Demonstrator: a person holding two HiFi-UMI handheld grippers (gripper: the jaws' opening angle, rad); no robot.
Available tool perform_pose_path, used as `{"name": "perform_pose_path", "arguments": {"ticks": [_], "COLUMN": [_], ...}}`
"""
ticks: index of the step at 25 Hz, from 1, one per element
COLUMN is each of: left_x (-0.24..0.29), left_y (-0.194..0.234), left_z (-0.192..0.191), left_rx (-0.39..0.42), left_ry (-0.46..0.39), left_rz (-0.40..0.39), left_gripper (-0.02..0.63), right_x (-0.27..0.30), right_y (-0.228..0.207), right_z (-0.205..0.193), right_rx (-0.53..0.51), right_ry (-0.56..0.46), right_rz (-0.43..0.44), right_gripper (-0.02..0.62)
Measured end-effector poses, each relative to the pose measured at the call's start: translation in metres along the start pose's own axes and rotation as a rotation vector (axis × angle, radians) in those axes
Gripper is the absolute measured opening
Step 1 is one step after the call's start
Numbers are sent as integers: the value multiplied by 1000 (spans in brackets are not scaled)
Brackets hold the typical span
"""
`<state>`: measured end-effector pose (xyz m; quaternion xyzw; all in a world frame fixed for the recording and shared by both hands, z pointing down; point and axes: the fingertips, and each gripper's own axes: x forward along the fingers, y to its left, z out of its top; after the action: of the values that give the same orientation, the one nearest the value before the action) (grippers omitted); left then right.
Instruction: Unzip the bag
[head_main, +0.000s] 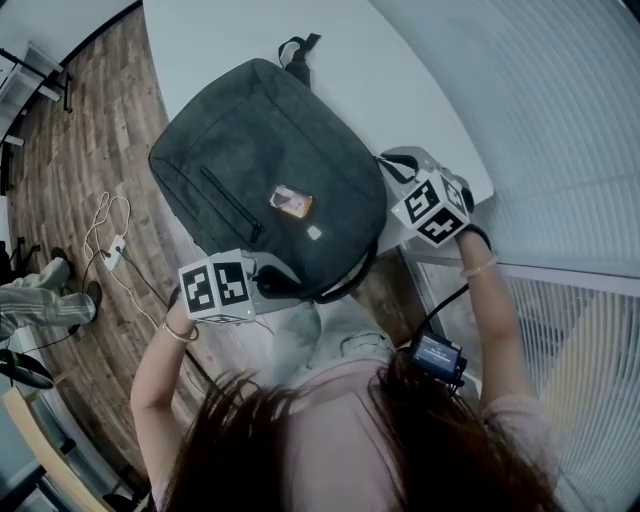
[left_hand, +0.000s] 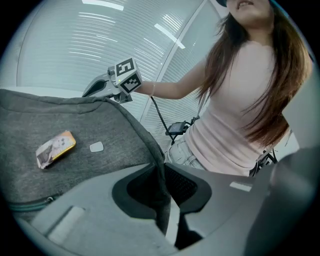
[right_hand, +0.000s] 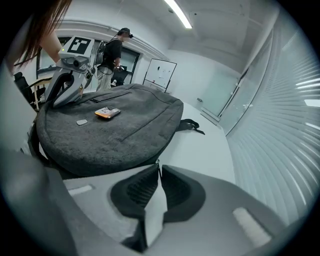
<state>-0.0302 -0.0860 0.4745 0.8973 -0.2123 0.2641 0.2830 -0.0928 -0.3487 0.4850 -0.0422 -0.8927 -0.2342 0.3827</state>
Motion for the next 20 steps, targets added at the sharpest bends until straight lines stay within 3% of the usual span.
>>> {"name": "perform_pose_path", "arguments": {"ticks": [20], "left_x": [1], "left_y": [1], "left_z": [-1], "left_rx": [-13], "left_ry": [4], "left_rz": [-26], "left_gripper": [67], "right_x": [29], "right_y": [-19], "right_z": [16], "right_rx": [-107], "right_ry": [-12], "right_rz": [62], "right_gripper": [26]}}
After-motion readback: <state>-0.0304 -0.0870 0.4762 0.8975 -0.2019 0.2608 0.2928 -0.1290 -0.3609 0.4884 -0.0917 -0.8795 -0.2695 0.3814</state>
